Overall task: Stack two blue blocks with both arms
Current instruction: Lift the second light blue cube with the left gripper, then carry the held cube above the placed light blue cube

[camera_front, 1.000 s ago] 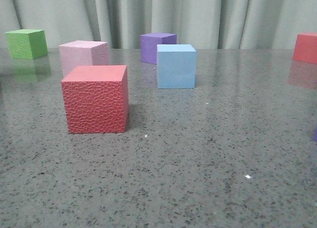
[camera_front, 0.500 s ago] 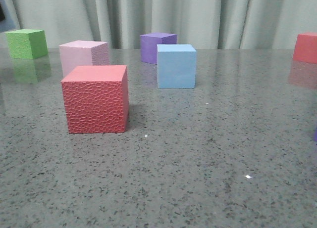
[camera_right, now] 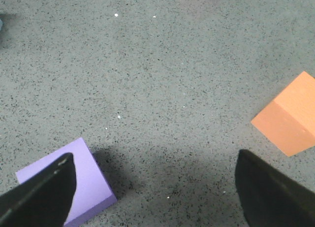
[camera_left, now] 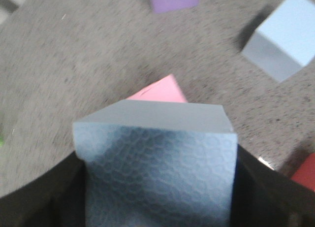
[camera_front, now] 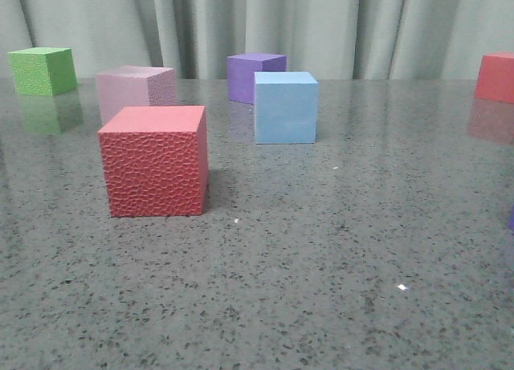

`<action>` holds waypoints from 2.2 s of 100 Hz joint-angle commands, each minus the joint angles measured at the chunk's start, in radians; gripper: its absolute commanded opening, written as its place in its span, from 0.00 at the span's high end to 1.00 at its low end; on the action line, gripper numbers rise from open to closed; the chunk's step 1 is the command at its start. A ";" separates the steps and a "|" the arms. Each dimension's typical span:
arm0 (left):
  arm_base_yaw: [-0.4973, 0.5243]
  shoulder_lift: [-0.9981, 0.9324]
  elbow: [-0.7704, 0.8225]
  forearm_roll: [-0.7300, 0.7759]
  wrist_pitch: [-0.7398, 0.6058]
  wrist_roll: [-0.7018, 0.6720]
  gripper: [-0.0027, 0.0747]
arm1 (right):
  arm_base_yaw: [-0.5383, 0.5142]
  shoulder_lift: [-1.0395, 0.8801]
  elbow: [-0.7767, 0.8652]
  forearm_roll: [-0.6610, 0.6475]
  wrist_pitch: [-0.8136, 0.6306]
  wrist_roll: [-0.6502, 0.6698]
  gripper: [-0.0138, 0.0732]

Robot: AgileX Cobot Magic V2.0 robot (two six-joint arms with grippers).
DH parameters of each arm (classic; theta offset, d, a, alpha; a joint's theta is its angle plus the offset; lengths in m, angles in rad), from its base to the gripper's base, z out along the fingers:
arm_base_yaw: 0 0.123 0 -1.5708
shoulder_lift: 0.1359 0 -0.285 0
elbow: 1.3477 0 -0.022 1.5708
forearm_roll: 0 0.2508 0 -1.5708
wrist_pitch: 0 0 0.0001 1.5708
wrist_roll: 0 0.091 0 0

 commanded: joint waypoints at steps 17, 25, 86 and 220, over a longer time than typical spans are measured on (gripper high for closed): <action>-0.138 0.027 -0.116 0.038 -0.084 0.046 0.61 | -0.008 -0.002 -0.024 -0.030 -0.066 -0.008 0.10; -0.166 0.063 -0.155 0.040 -0.084 0.046 0.61 | -0.008 -0.002 -0.024 -0.030 -0.066 -0.008 0.10; -0.295 0.239 -0.358 0.040 -0.063 0.158 0.61 | -0.008 -0.002 -0.024 -0.030 -0.066 -0.008 0.10; -0.295 0.248 -0.357 -0.096 -0.001 0.405 0.61 | -0.008 -0.002 -0.024 -0.019 -0.066 -0.008 0.10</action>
